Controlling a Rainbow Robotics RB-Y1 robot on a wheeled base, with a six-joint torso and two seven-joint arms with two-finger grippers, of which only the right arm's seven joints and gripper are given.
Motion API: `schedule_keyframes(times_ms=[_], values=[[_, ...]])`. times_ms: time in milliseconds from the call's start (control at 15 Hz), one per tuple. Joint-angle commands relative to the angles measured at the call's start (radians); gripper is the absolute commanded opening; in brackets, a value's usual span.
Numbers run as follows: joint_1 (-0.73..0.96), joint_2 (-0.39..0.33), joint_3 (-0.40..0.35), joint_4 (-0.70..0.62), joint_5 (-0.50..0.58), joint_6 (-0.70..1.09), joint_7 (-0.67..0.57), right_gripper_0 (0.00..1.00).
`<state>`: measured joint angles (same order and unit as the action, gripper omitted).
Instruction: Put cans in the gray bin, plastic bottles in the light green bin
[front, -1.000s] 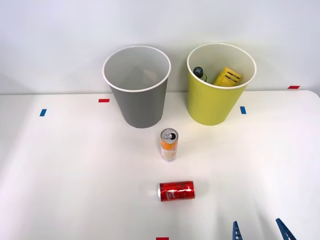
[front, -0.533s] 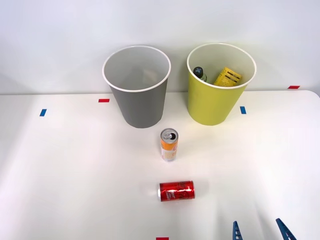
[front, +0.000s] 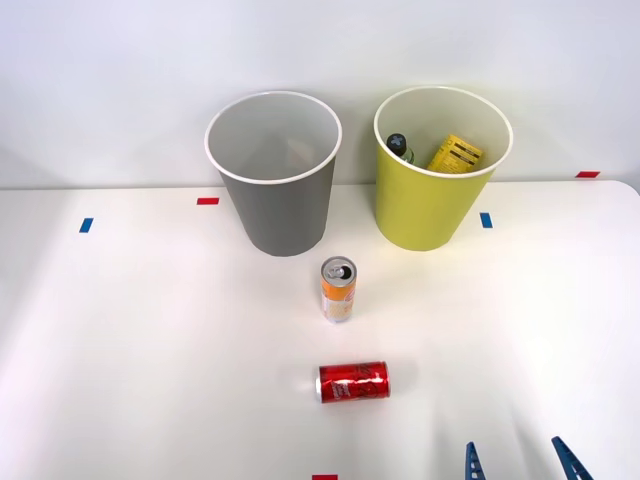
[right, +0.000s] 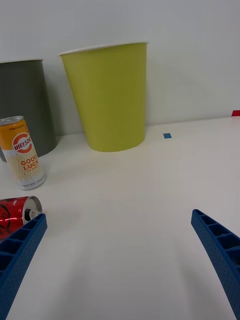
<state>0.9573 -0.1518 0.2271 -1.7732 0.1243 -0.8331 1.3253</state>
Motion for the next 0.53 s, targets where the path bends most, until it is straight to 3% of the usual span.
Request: schedule_keyframes(times_ms=[67, 533], values=[[0.000, 0.000, 0.000, 0.000, 0.000, 0.000, 0.000, 1.00], [0.000, 0.000, 0.000, 0.000, 0.000, 0.000, 0.000, 1.00]])
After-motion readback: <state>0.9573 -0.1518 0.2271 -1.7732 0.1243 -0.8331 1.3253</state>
